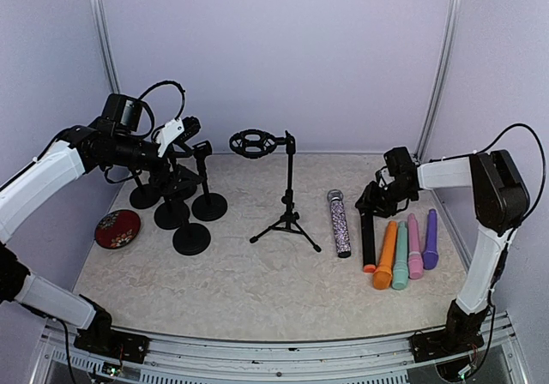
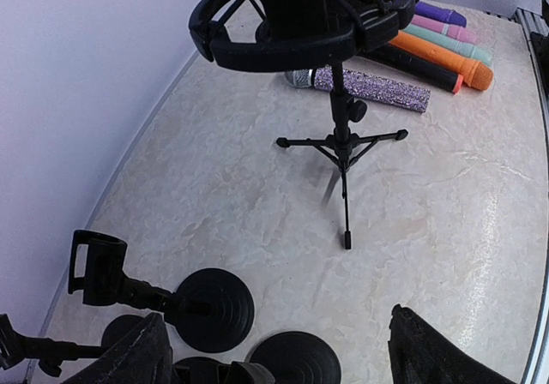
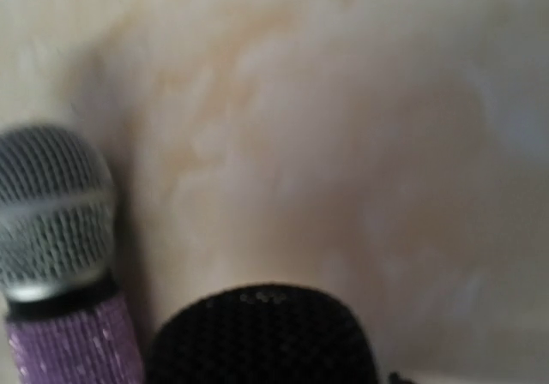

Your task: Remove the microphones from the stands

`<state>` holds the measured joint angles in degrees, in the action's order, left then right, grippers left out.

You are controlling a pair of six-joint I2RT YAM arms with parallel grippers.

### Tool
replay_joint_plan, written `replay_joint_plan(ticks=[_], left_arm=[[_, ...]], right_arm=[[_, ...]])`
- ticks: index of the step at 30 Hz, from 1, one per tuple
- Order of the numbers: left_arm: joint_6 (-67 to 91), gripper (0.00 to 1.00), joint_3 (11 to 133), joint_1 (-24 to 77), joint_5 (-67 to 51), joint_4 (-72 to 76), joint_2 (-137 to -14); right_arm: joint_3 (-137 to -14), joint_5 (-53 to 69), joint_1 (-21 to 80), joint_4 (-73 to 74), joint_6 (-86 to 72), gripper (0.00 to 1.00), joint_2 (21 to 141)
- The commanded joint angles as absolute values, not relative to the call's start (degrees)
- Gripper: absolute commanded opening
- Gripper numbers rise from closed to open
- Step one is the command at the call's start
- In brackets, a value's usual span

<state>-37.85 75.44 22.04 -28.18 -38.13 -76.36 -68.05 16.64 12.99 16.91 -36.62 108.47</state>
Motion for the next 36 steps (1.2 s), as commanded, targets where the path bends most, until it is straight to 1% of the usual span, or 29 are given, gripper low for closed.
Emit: replay_joint_plan(ticks=[1,5,8,11,15,17,21,26,30,32,36], left_arm=[[-38.41,0.85,75.05,22.02,-28.51,-37.55,-75.24],[-38.32,0.85,75.01,22.06,-28.56,-37.36,-75.02],[-38.23,0.85,74.85,22.19,-28.6,-37.3,-74.99],[-38.14,0.85,75.05,22.44,-28.57,-37.31,-75.3],[-37.86,0.86,75.72,22.75,-28.71,-36.96,-75.71],[-37.61,0.86,75.95,22.83,-28.81,-36.63,-75.95],[-37.1,0.86,76.78,22.98,-29.21,-35.99,-76.95],[-36.04,0.84,79.0,23.05,-30.12,-34.82,-79.58],[-34.24,0.81,81.54,23.38,-30.35,-32.92,-82.64],[-32.9,0.8,82.76,23.53,-30.2,-31.56,-84.29],[-30.07,0.76,84.09,24.75,-27.07,-27.73,-86.81]], right_arm=[[-65.16,14.29,14.33,12.33,-39.43,0.19,104.27],[-63.31,13.16,14.8,11.38,-40.25,0.38,103.07],[-63.56,11.47,15.77,11.66,-39.87,0.5,102.07],[-64.95,8.11,17.16,13.07,-39.28,0.64,100.41],[-67.26,2.33,20.0,14.72,-38.23,0.76,97.58],[-68.48,-0.31,21.47,15.67,-37.9,0.8,96.49],[-69.45,-5.25,26.35,13.57,-35.08,0.8,93.37],[-65.35,-5.83,36.21,0.0,-23.35,0.77,89.05],[-62.56,-6.71,42.95,-7.12,-17.41,0.74,88.24],[-62.43,-8.69,45.0,-7.81,-17.27,0.72,89.0],[-64.07,-10.92,45.96,-4.86,-22.65,0.64,91.7]])
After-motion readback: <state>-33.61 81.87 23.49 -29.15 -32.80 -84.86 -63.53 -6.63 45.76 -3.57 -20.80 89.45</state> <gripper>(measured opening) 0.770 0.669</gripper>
